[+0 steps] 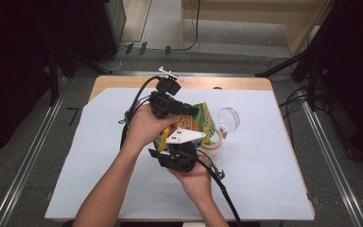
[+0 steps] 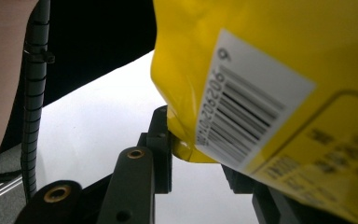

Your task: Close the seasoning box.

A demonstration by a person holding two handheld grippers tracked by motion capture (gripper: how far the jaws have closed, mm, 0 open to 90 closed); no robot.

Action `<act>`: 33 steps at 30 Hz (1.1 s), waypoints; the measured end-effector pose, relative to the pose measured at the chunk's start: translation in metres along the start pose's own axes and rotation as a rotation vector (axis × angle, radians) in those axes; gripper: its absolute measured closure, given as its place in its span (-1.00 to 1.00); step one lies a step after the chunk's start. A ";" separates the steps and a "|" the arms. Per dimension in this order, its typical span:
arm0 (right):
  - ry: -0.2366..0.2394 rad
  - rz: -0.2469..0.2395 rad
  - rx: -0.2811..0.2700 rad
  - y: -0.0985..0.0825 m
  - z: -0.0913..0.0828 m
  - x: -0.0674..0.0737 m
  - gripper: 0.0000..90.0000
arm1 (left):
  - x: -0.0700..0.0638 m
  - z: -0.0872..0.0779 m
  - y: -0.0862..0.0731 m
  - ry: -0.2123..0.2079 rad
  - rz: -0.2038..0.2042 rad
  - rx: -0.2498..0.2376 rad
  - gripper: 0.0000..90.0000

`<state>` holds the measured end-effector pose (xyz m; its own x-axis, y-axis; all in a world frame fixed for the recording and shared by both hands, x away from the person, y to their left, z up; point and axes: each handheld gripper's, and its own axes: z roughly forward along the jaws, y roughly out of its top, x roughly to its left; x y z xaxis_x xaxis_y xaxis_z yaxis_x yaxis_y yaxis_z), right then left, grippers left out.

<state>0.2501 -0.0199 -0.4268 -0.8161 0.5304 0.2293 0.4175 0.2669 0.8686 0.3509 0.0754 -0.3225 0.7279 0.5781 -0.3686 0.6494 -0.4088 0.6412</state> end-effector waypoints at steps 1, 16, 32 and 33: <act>0.000 0.000 0.000 0.000 0.000 0.000 0.54 | 0.000 0.000 0.000 0.000 -0.001 -0.001 0.73; 0.001 0.002 -0.010 0.001 0.000 0.001 0.54 | -0.006 -0.002 0.000 0.012 0.018 -0.007 0.73; -0.001 0.007 -0.011 0.000 0.001 0.000 0.56 | -0.013 -0.003 0.000 0.006 0.033 0.003 0.75; 0.000 0.008 -0.012 -0.001 0.001 0.000 0.56 | -0.013 -0.003 0.000 0.005 0.033 0.003 0.75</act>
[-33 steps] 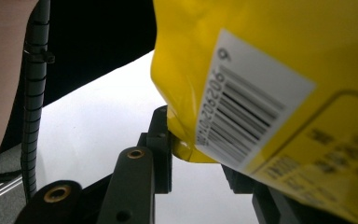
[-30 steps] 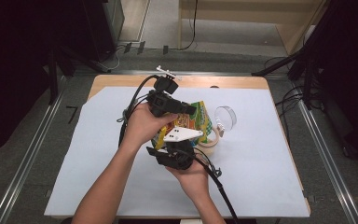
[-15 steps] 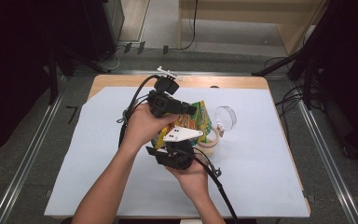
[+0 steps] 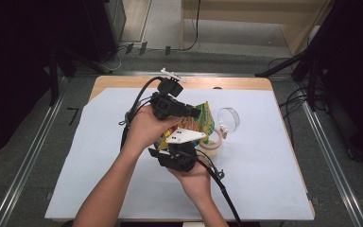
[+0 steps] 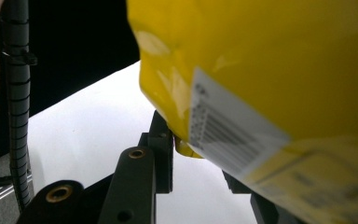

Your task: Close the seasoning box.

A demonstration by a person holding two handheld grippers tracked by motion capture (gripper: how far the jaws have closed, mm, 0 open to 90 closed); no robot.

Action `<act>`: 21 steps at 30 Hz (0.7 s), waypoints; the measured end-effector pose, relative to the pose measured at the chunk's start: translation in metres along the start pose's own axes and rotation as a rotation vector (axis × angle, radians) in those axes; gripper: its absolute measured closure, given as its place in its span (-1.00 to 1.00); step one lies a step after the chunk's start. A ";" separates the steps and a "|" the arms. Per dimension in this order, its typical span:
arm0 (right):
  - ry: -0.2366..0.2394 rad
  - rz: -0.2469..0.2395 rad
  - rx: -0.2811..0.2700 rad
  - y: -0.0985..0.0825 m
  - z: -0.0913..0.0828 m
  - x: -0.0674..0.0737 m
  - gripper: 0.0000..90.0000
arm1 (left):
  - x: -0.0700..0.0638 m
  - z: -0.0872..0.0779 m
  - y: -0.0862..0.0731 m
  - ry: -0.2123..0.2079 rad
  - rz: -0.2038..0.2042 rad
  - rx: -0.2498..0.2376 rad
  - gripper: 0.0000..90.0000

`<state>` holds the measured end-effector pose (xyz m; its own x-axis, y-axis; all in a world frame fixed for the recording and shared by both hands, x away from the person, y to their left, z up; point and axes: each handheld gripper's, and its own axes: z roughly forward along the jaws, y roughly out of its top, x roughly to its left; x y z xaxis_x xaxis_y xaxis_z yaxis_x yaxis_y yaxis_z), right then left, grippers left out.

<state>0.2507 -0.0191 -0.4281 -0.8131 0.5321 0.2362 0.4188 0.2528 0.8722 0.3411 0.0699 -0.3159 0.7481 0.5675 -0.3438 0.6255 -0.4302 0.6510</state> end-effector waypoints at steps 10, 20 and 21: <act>-0.004 -0.004 -0.010 0.000 0.001 0.000 0.58 | -0.001 -0.001 0.000 -0.004 0.003 -0.002 0.75; -0.007 0.004 -0.010 -0.001 0.001 -0.001 0.57 | -0.001 0.000 0.000 -0.002 0.000 -0.002 0.75; -0.007 0.004 -0.010 -0.001 0.001 -0.001 0.57 | -0.001 0.000 0.000 -0.002 0.000 -0.002 0.75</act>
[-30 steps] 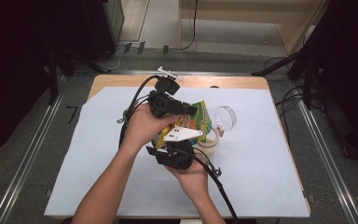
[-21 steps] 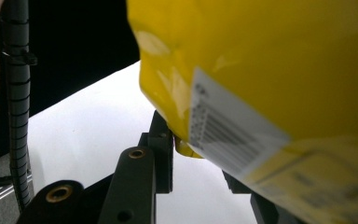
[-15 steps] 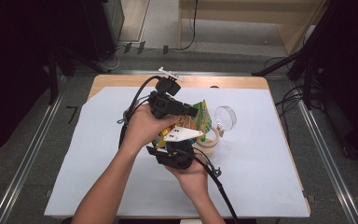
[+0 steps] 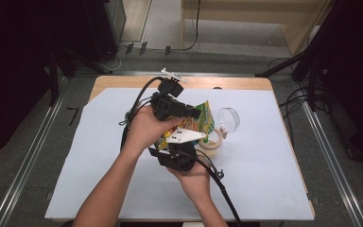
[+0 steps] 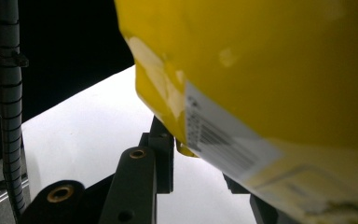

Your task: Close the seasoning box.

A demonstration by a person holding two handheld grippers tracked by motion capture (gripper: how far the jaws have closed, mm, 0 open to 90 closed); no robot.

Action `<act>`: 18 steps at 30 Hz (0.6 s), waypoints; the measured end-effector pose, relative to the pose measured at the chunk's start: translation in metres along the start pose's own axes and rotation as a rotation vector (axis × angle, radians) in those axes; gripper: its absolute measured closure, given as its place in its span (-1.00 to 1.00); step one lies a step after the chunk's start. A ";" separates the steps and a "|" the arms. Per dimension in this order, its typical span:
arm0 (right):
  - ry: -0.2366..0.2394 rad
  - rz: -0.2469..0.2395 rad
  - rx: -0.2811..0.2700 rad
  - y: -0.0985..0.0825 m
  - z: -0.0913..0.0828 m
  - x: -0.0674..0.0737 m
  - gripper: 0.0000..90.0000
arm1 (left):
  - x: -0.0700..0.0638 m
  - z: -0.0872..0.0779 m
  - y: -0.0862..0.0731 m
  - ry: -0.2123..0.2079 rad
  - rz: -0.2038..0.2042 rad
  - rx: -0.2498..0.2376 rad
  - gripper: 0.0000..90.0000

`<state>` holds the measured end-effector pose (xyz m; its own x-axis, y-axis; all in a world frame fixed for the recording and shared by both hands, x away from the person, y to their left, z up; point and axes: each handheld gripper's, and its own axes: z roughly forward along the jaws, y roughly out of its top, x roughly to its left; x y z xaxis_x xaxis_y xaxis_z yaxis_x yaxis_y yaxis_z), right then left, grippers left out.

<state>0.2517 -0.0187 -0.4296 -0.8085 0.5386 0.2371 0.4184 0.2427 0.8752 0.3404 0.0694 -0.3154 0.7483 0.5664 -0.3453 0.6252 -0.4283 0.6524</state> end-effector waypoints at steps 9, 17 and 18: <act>0.004 0.001 0.003 0.000 0.000 0.000 0.57 | 0.002 0.000 0.000 -0.006 -0.005 -0.001 0.75; 0.003 0.003 0.006 0.001 0.000 0.000 0.56 | 0.002 0.000 0.000 -0.006 -0.008 -0.003 0.75; 0.002 0.003 0.007 0.001 0.000 0.000 0.56 | 0.002 0.000 0.000 -0.007 -0.009 -0.003 0.75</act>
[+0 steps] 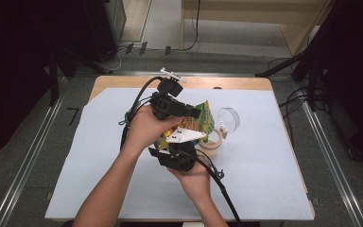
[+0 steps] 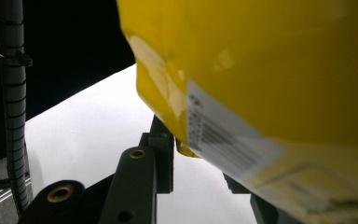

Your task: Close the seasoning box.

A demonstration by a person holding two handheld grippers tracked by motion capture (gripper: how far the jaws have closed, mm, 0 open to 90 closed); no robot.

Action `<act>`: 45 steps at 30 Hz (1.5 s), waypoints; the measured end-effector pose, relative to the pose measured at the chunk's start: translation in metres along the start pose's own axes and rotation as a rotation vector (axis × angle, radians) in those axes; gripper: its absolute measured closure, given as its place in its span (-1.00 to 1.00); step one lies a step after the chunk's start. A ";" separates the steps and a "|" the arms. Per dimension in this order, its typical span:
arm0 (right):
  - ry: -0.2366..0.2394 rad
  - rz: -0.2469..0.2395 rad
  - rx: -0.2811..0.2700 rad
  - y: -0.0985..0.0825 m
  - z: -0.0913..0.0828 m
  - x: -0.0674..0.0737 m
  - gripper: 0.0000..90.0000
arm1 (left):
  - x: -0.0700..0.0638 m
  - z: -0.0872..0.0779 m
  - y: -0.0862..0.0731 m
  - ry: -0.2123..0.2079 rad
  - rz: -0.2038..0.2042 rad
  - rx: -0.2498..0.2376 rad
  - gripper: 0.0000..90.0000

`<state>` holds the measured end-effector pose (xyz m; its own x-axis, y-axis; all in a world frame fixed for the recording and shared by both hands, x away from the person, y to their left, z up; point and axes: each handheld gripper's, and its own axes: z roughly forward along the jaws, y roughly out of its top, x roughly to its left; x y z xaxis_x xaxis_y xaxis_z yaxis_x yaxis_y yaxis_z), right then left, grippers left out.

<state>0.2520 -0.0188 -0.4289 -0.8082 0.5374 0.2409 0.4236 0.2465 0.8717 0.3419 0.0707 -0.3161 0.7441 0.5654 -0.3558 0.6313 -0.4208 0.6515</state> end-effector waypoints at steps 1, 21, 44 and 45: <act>0.000 0.000 0.001 0.000 0.000 0.000 0.56 | 0.000 0.000 0.000 -0.001 -0.002 -0.001 0.75; 0.001 0.000 0.005 0.000 -0.001 0.000 0.56 | 0.001 0.000 0.000 0.002 0.000 0.000 0.74; 0.007 0.004 -0.001 0.001 -0.001 0.002 0.56 | -0.001 -0.001 0.000 0.004 0.010 -0.001 0.74; 0.005 0.003 0.001 0.001 -0.002 0.002 0.56 | -0.001 0.000 0.000 0.005 0.010 -0.003 0.74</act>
<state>0.2502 -0.0188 -0.4267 -0.8091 0.5341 0.2452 0.4261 0.2457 0.8707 0.3409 0.0705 -0.3156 0.7495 0.5644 -0.3458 0.6229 -0.4246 0.6571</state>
